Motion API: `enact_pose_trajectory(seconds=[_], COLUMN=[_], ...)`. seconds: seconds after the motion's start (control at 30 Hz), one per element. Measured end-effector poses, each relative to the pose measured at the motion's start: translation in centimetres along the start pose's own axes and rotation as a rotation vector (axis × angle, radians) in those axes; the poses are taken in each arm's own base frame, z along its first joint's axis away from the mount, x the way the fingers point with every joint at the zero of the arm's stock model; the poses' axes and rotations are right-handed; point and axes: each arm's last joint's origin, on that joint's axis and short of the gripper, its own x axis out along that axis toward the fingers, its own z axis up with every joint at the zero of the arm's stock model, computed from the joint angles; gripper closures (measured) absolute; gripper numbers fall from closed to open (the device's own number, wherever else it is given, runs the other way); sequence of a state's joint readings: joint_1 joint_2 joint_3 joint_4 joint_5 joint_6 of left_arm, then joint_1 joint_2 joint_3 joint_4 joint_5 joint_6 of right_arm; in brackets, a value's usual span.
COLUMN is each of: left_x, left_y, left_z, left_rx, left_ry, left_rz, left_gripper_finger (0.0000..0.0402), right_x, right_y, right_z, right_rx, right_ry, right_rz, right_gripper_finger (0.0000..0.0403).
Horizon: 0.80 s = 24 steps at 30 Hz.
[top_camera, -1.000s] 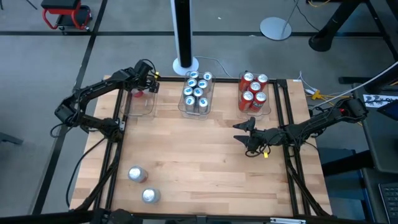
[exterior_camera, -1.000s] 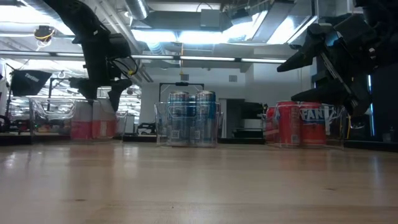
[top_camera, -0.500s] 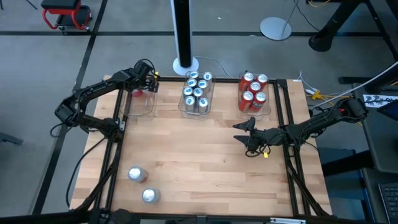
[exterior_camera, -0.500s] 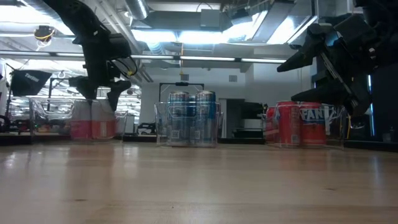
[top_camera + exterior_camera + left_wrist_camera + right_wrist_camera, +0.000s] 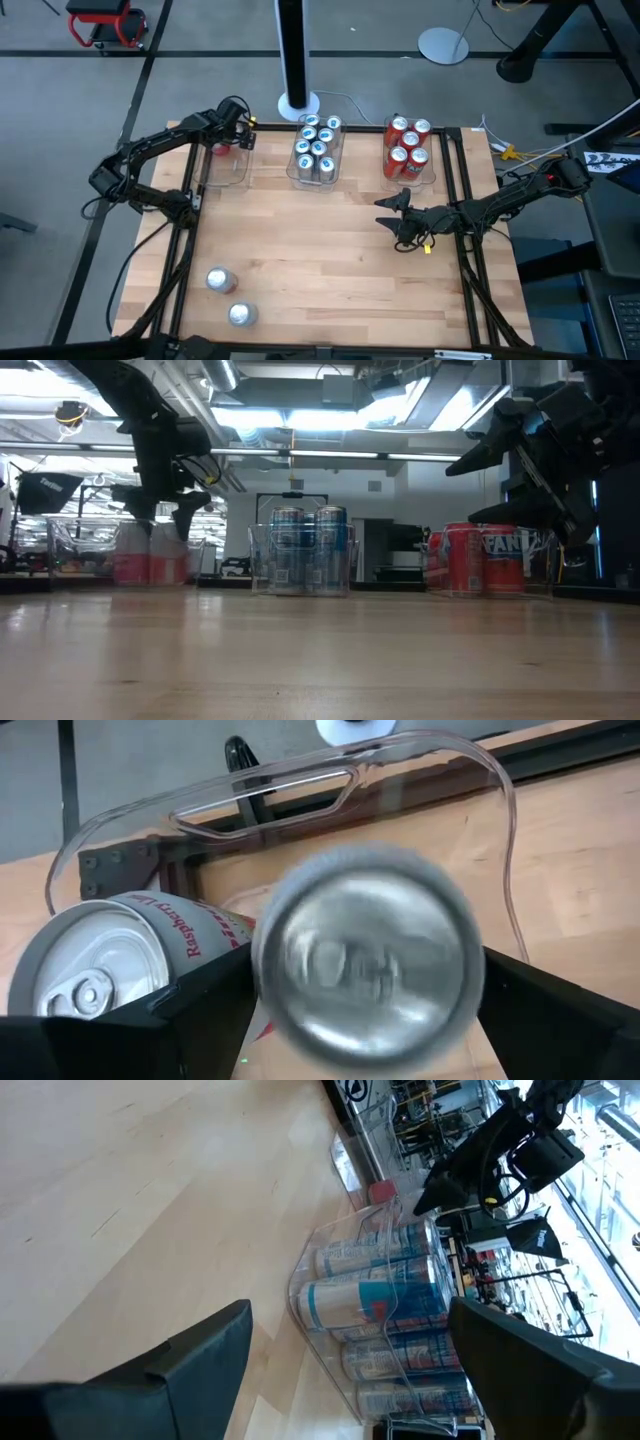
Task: Sort soda cans
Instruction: Put the pink-white soda can into the left transparent bin
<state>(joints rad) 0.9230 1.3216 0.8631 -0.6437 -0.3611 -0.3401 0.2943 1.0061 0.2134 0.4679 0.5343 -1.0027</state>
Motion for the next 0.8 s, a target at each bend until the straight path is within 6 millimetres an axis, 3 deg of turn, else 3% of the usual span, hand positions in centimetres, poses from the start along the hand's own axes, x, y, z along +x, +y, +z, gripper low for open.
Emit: enact_pose_trajectory(seconds=[0.47,0.6,0.8], left_x=[-0.5,-2.1,-6.4], left_y=[0.1,-0.2,-1.7], left_z=[0.1,0.2,-0.2], left_rx=[0.052,0.087,0.186], left_ry=[0.027,0.038,-0.043], left_rz=[-0.003,-0.016,-0.147], left_gripper_finger=[0.0068,0.0068,0.0068], right_x=[0.0,0.0,0.0], right_y=[0.0,0.0,0.0], right_z=[0.0,0.0,0.0], right_rx=[0.000,-0.001,-0.001], right_ry=[0.000,0.001,0.001], right_rz=[-0.001,0.000,-0.001], right_gripper_finger=[0.0068,0.0068,0.0068])
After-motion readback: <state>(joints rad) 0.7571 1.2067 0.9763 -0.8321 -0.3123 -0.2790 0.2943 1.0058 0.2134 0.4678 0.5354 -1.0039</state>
